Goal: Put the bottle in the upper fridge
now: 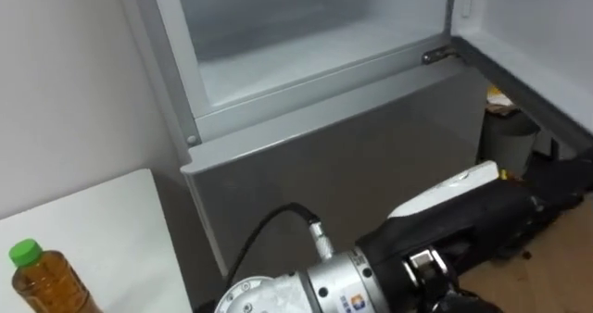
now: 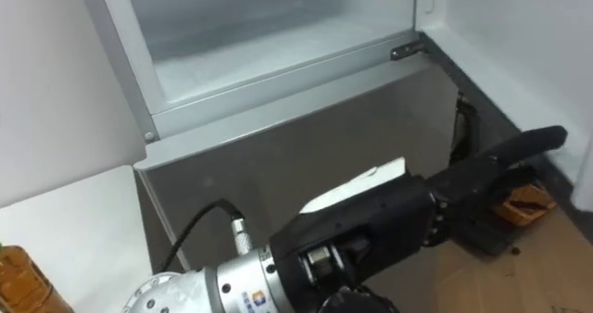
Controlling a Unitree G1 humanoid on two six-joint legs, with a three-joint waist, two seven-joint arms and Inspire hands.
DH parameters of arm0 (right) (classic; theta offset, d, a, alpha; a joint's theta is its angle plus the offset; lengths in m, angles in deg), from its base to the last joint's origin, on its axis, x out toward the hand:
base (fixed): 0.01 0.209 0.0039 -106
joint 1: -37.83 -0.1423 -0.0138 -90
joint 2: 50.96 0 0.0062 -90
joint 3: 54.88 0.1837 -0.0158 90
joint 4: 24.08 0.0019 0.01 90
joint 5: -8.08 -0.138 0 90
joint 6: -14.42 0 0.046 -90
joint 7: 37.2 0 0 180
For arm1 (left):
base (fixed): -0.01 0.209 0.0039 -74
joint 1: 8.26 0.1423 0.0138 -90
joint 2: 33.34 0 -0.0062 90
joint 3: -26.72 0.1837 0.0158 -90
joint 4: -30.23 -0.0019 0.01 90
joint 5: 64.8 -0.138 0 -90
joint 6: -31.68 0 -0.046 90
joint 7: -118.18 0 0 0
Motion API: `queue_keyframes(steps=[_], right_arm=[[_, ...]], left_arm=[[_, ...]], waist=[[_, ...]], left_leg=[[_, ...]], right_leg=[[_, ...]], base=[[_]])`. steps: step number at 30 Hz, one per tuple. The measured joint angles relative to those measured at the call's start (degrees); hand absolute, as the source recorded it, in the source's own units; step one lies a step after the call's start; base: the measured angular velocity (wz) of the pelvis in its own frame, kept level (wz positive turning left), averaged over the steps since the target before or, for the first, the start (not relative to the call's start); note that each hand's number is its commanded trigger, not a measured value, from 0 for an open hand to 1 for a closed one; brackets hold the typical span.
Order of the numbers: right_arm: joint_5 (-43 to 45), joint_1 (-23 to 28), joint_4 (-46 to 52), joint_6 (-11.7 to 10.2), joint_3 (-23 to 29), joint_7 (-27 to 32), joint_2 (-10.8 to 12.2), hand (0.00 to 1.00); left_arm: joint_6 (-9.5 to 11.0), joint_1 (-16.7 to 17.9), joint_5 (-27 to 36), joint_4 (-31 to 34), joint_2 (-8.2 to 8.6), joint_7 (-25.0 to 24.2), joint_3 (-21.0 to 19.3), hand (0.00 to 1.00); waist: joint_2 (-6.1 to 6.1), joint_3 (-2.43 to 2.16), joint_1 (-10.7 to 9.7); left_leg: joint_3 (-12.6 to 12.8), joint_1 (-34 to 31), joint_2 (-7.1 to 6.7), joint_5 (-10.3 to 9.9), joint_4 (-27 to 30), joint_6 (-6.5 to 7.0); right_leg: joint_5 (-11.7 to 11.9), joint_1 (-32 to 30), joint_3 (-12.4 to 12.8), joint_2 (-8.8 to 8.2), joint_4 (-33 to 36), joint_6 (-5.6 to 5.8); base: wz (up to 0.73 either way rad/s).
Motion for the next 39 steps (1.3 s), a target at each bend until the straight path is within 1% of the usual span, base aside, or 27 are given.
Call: queue_keyframes(steps=[3,8,12,17,19,21,22,25,27,28,30,31,33,34,35,36,38,39], right_arm=[[0.00,-0.12,0.06,-0.11,-0.44,0.05,-0.02,0.00],[-0.06,-0.31,0.04,-0.11,-0.44,0.20,-0.01,0.00],[-0.05,-0.33,0.03,-0.13,-0.43,0.65,-0.02,0.00],[-0.10,-0.30,-0.01,-0.15,-0.42,1.04,0.01,0.00],[-0.08,-0.28,0.05,-0.26,-0.37,1.95,0.14,0.00],[-0.29,-0.17,0.10,-0.29,-0.37,2.05,0.15,0.00],[-0.31,-0.14,0.10,-0.35,-0.39,2.05,0.16,0.00],[-0.31,0.02,0.06,-0.42,-0.31,2.06,0.17,0.00],[0.11,-0.07,0.03,-0.35,-0.35,2.52,0.21,0.00],[0.13,-0.16,-0.08,-0.33,-0.34,2.56,0.22,0.00],[0.14,-0.23,-0.44,-0.06,-0.28,2.62,0.20,0.00],[0.13,-0.23,-0.44,-0.05,-0.30,2.66,0.17,0.00],[0.08,-0.24,-0.45,-0.05,-0.30,3.30,0.23,0.00],[0.09,-0.27,-0.41,-0.05,-0.31,3.43,0.17,0.00],[0.09,-0.34,-0.32,-0.06,-0.41,3.68,0.19,0.00],[0.64,-0.49,-0.32,-0.08,-0.41,3.63,0.39,0.00],[2.91,-0.89,-0.53,-0.12,-0.39,2.67,0.52,0.00],[4.53,-1.24,-0.43,-0.14,-0.42,1.98,0.57,0.00]], left_arm=[[0.38,-0.68,0.01,-1.00,0.60,0.16,1.36,0.00],[0.41,-0.69,0.00,-1.57,0.66,0.57,1.37,0.00],[0.89,-0.72,0.01,-1.57,0.67,0.41,2.54,0.00],[0.94,-0.72,0.01,-1.56,0.56,0.35,2.73,0.00],[1.17,-0.72,-0.45,-1.56,0.25,0.35,2.71,0.00],[1.48,-0.72,-1.21,-1.57,-0.31,0.46,2.27,0.00],[1.85,-0.72,-1.82,-1.57,-0.59,0.57,2.10,0.00],[2.10,-0.72,-2.41,-1.60,-0.99,0.56,1.75,0.00],[2.10,-0.72,-2.38,-1.53,-1.15,0.58,0.77,0.00],[2.10,-0.72,-2.37,-1.52,-1.31,0.58,0.44,0.00],[2.05,-0.68,-2.37,-1.03,-2.34,0.66,-0.81,0.00],[2.05,-0.68,-2.39,-0.65,-2.54,0.87,-1.09,0.00],[2.06,-0.66,-2.66,1.13,-3.19,1.87,-1.69,0.00],[2.06,-0.66,-2.87,1.49,-3.19,1.98,-2.05,0.00],[2.06,-0.66,-3.25,2.03,-3.16,2.81,-2.79,0.00],[2.11,-0.47,-4.60,2.71,-3.15,3.49,-3.65,0.00],[2.21,0.31,-6.91,3.69,-3.30,4.04,-5.36,0.00],[2.70,1.35,-7.54,4.16,-4.20,4.33,-6.44,0.00]], waist=[[0.11,0.07,-0.49],[0.39,0.18,-1.16],[0.48,0.15,-1.32],[0.52,0.14,-1.29],[0.60,0.14,-1.14],[0.63,0.15,-1.01],[0.62,0.16,-0.97],[0.52,0.24,-0.95],[0.48,0.26,-0.81],[0.38,0.34,-0.68],[0.08,0.53,1.10],[0.05,0.55,1.64],[-0.33,0.63,3.50],[-0.35,0.65,4.15],[-0.39,0.62,5.42],[-0.47,0.57,6.26],[-0.55,0.56,7.13],[-0.50,0.52,7.69]], left_leg=[[0.84,0.41,0.44,0.00,0.21,-0.01],[1.48,0.53,1.08,-0.05,0.99,-0.08],[1.69,0.64,1.10,-0.05,0.98,-0.08],[1.70,0.63,1.10,-0.04,0.88,-0.09],[1.01,0.53,1.05,-0.04,0.74,-0.08],[0.55,0.45,1.04,-0.04,0.72,-0.08],[-0.06,0.25,1.04,-0.04,0.72,-0.08],[-1.24,-0.47,1.01,-0.05,0.73,-0.09],[-3.23,-1.37,0.73,0.04,0.83,-0.24],[-3.68,-1.56,0.62,0.13,0.78,-0.37],[-5.06,-1.83,0.23,0.23,0.76,-0.46],[-5.43,-1.97,0.10,0.23,0.76,-0.45],[-7.10,-2.49,-0.52,0.45,0.85,-0.15],[-7.28,-2.56,-0.62,0.50,0.85,-0.09],[-7.64,-2.64,-0.75,0.51,0.86,-0.06],[-8.25,-2.77,-0.84,0.52,0.88,-0.06],[-9.24,-2.80,-0.96,0.52,0.89,-0.06],[-9.82,-2.72,-1.04,0.57,0.77,-0.13]], right_leg=[[0.15,-0.13,0.62,0.40,0.00,-0.22],[0.28,-0.18,1.61,0.99,-0.17,-0.53],[0.26,-0.20,1.84,1.00,-0.14,-0.56],[0.25,-0.03,1.69,1.00,-0.20,-0.56],[0.26,0.31,1.46,1.00,-0.16,-0.56],[0.26,0.36,1.03,1.00,0.06,-0.57],[0.27,0.47,0.52,0.98,0.07,-0.57],[0.27,0.85,-1.00,0.85,0.04,-0.57],[0.24,0.91,-3.40,0.47,-0.08,-0.55],[0.22,0.92,-3.97,0.34,-0.08,-0.54],[0.01,0.78,-4.86,0.12,-0.11,-0.37],[-0.08,0.78,-5.21,0.01,-0.11,-0.27],[-0.36,0.86,-6.67,-0.61,0.09,-0.01],[-0.37,0.89,-6.79,-0.70,0.10,0.01],[-0.39,1.06,-7.11,-0.82,0.13,0.05],[-0.37,1.43,-7.69,-0.84,0.14,0.08],[-0.39,2.12,-8.81,-0.90,-0.13,0.10],[-0.46,2.52,-9.52,-0.95,-0.16,0.19]], base=[[-0.16],[-0.11],[-0.01],[0.01],[0.05],[0.11],[0.18],[0.30],[0.48],[0.45],[0.29],[0.28],[0.32],[0.22],[0.18],[0.22],[0.29],[0.24]])
